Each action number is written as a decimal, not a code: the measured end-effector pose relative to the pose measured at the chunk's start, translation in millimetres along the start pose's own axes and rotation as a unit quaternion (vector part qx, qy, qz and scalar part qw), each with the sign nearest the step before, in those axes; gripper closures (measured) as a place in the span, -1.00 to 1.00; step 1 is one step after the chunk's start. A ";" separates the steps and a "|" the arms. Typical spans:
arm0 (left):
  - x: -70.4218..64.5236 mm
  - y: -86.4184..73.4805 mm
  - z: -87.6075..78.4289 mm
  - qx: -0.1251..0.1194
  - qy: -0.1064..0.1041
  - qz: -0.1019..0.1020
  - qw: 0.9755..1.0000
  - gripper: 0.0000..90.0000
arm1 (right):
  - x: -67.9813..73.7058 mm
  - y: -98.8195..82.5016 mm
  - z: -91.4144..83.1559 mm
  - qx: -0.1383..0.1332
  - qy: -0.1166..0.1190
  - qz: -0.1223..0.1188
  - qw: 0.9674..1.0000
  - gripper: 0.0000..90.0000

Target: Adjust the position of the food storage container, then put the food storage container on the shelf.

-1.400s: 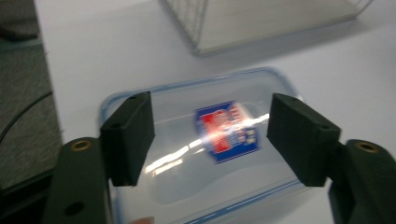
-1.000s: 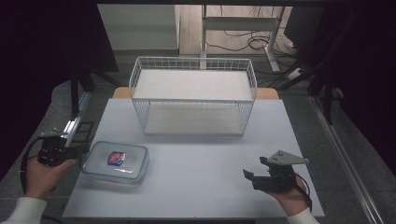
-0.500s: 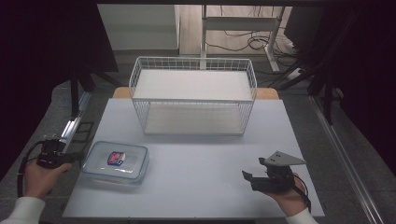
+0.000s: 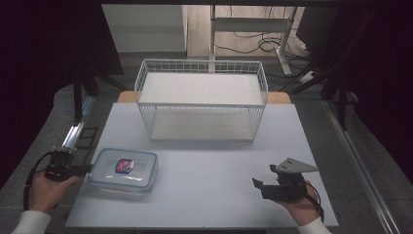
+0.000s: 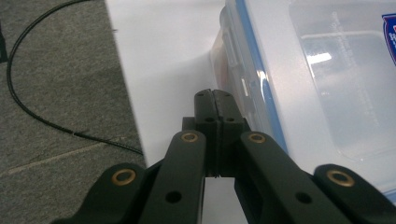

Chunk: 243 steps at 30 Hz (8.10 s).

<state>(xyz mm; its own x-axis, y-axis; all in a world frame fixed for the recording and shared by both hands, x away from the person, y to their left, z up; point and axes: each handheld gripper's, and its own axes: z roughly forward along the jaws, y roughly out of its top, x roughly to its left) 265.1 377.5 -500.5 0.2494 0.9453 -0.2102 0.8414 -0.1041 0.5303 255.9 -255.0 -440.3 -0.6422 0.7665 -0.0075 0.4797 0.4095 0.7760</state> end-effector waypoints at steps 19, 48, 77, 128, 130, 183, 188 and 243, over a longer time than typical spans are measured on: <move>-40.3 2.9 8.6 -0.011 -0.023 0.015 1.000 1.00 | 3.9 -0.5 0.9 0.003 0.001 -0.007 1.000 -0.51; -91.9 8.2 30.0 0.003 -0.065 0.034 0.997 0.99 | 2.4 -0.9 -3.5 -0.001 -0.004 -0.008 1.000 -0.51; -188.6 39.2 76.2 0.034 -0.143 0.096 0.984 0.99 | 2.1 -3.2 0.8 0.010 -0.004 -0.009 1.000 -0.52; -179.4 38.5 27.8 -0.065 -0.200 0.050 0.976 -0.61 | -2.8 -6.2 16.2 -0.037 0.072 0.034 0.996 -0.54; -177.7 37.3 30.0 -0.064 -0.210 0.039 0.975 -0.62 | -3.2 -5.9 17.7 -0.037 0.079 0.040 0.995 -0.54; -187.9 37.8 97.8 -0.004 -0.327 -0.019 0.945 -0.30 | -12.7 12.5 100.7 0.068 0.194 0.180 0.962 -0.72; -188.0 37.6 97.9 -0.005 -0.327 -0.018 0.945 -0.30 | -12.8 13.1 110.9 0.081 0.207 0.195 0.955 -0.71; -191.9 34.6 67.9 -0.048 -0.317 -0.015 0.947 0.14 | -4.8 16.7 77.9 0.048 0.213 0.246 0.944 0.01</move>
<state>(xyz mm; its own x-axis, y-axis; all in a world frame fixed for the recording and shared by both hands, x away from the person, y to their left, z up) 278.9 171.5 -497.6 0.4895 0.5680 -0.6616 0.8130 -0.0229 0.5819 313.5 -213.2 -476.4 -0.5010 0.6146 0.6094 0.8210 0.1147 0.5593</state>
